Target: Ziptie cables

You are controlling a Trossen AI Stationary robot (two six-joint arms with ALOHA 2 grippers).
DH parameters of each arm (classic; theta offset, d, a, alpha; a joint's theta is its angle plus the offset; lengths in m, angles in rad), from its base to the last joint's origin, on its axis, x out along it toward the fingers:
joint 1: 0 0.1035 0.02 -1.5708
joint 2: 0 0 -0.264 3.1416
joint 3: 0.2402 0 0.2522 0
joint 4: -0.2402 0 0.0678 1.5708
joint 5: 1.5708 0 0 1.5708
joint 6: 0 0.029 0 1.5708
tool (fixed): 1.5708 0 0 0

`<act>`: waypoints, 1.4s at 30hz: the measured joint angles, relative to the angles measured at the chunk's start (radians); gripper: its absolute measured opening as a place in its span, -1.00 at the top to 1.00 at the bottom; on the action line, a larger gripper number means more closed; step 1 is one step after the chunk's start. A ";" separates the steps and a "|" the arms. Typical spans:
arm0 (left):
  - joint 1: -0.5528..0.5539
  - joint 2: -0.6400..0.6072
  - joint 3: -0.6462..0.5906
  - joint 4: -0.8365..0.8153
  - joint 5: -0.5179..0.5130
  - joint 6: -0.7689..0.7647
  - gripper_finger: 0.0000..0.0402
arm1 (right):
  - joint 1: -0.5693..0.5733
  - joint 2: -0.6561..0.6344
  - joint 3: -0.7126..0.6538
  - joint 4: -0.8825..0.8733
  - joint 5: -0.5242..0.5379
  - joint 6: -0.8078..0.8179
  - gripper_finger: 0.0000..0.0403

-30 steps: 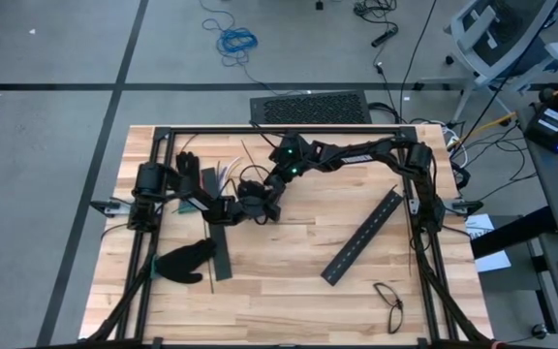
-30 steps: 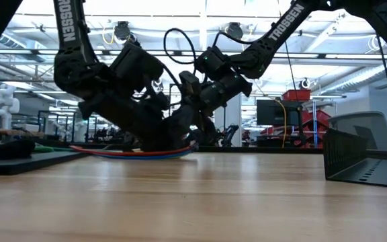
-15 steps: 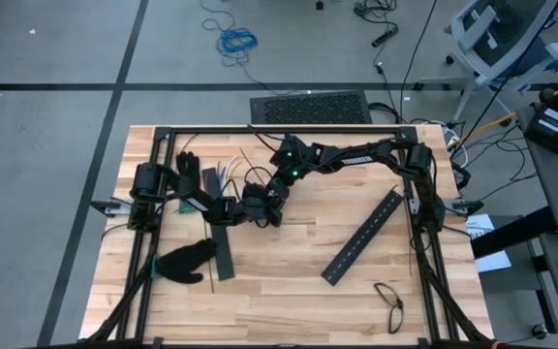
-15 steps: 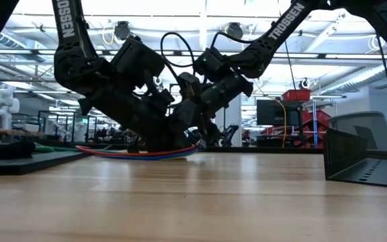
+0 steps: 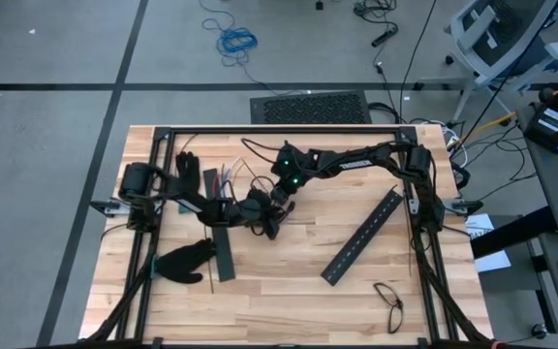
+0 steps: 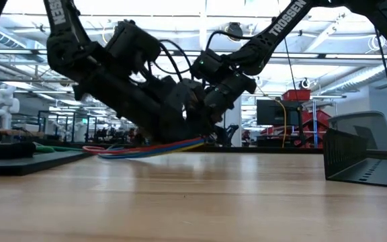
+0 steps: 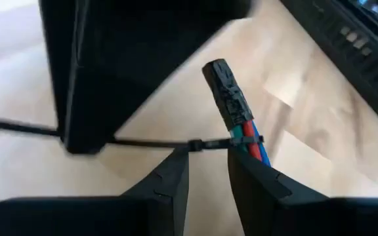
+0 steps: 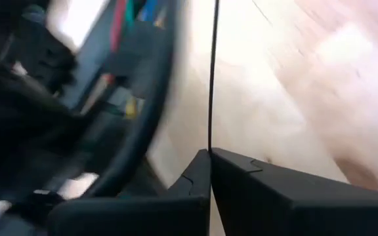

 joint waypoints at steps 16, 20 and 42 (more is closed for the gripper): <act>-0.057 -0.192 -0.012 -0.402 0.039 0.013 0.48 | 0.044 0.036 0.002 -0.028 0.089 0.042 1.00; -0.073 -0.192 -0.013 -0.405 0.029 0.014 0.48 | 0.062 0.069 0.003 0.021 0.058 0.085 1.00; -0.079 -0.192 -0.015 -0.409 -0.053 0.140 0.48 | 0.085 0.082 -0.001 0.254 -0.024 0.297 1.00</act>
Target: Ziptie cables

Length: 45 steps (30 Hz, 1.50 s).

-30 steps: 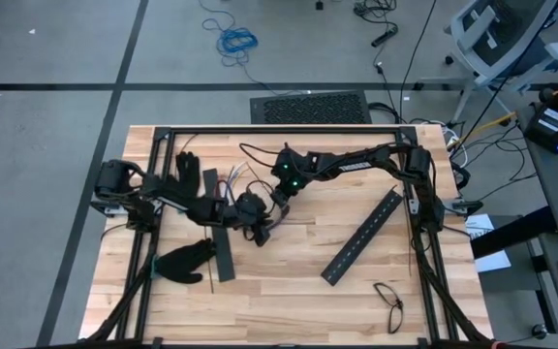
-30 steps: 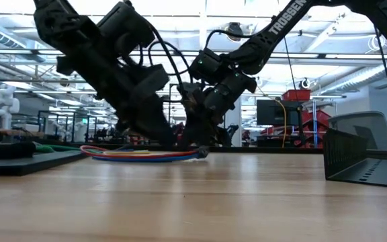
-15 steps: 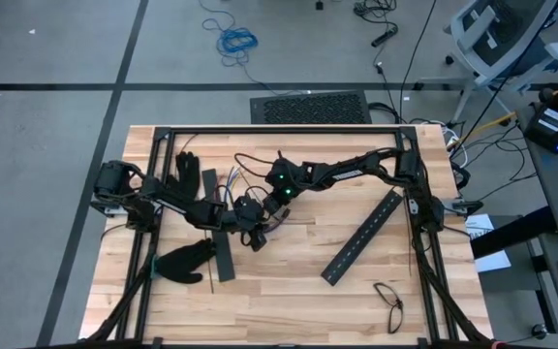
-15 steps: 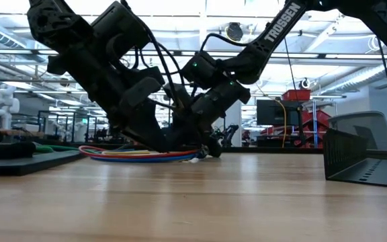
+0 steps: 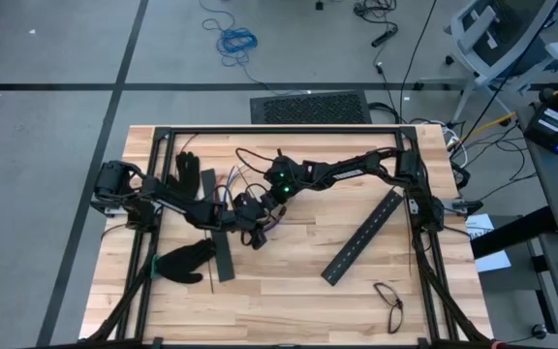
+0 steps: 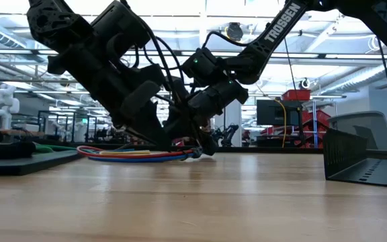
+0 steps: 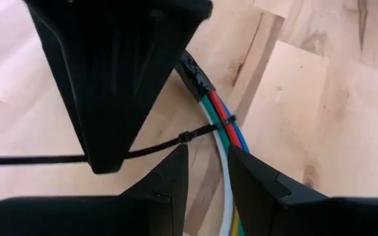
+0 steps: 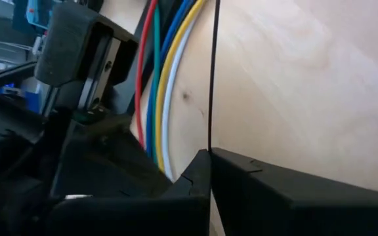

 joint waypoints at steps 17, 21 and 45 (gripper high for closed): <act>-0.003 -0.010 0.000 0.010 0.011 0.031 0.48 | 0.006 0.004 0.000 0.004 -0.103 0.019 1.00; -0.003 -0.010 0.000 0.008 0.010 0.030 0.48 | 0.009 0.004 0.000 -0.017 -0.040 0.018 0.96; 0.002 -0.017 0.001 -0.049 -0.001 0.022 0.48 | -0.056 0.005 0.002 -0.054 0.041 -0.086 -0.21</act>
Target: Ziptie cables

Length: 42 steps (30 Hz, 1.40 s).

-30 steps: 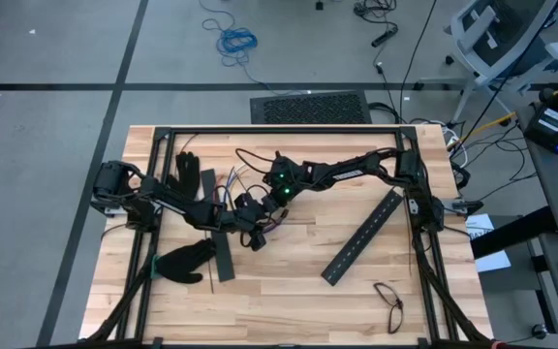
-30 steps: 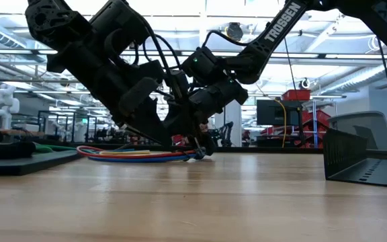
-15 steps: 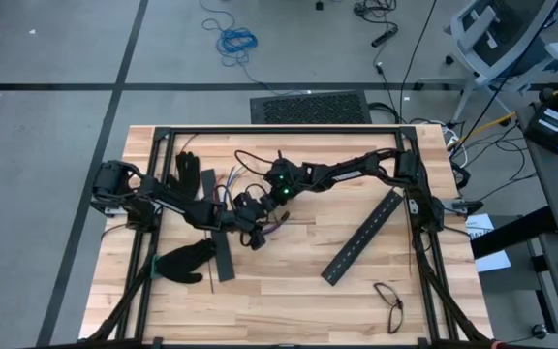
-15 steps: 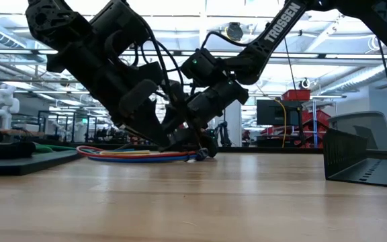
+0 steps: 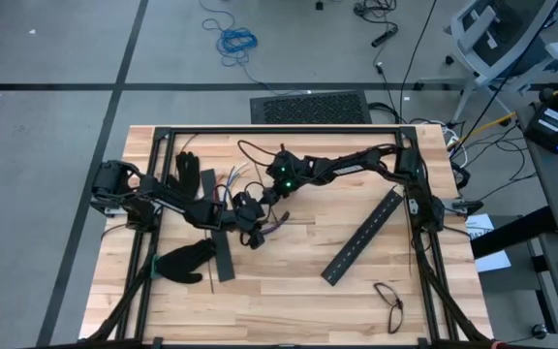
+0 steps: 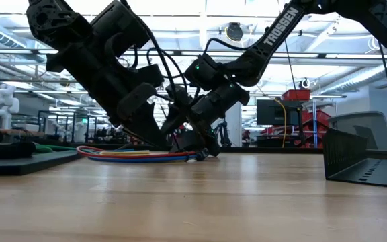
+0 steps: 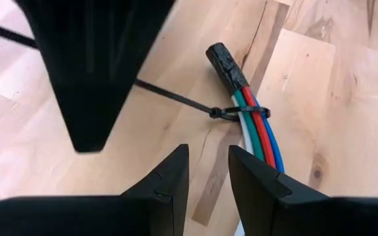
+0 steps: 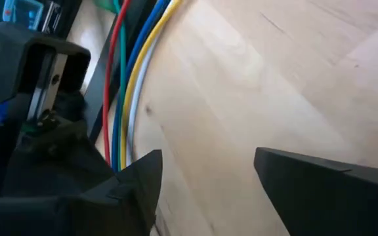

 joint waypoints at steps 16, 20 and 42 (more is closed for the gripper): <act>-0.001 0.000 0.000 -0.024 0.001 -0.027 0.48 | -0.094 -0.058 -0.002 -0.211 -0.013 -0.182 -0.24; -0.001 0.000 0.000 -0.022 0.001 -0.027 0.48 | -0.113 -0.058 0.016 -0.121 -0.006 -0.139 -0.24; 0.021 -0.001 0.000 -0.034 0.000 -0.027 0.48 | -0.077 -0.483 0.020 -0.703 0.342 -0.286 -0.24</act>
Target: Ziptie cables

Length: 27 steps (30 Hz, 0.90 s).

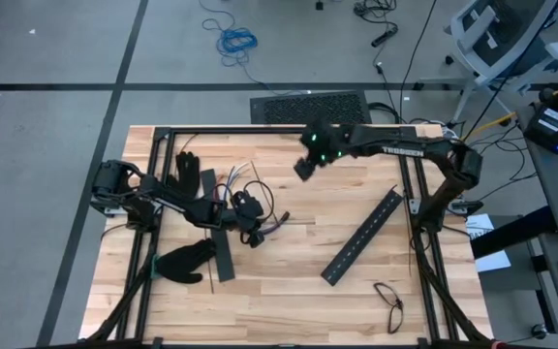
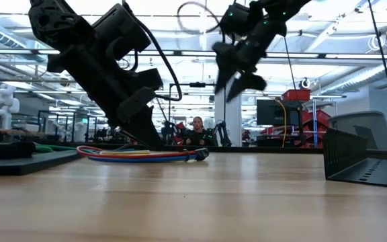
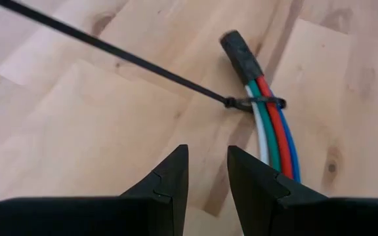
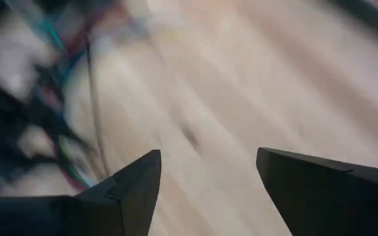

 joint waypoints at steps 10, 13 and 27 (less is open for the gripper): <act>0.022 -0.009 0.000 0.000 0.000 0.004 0.48 | 0.120 0.186 -0.096 0.136 0.029 0.166 -0.23; 0.036 -0.022 0.000 0.016 0.000 0.034 0.48 | 0.139 0.242 -0.096 0.158 0.025 0.179 -0.18; 0.060 -0.065 -0.005 0.027 0.047 0.045 0.48 | 0.132 0.253 -0.096 0.213 0.017 0.156 0.00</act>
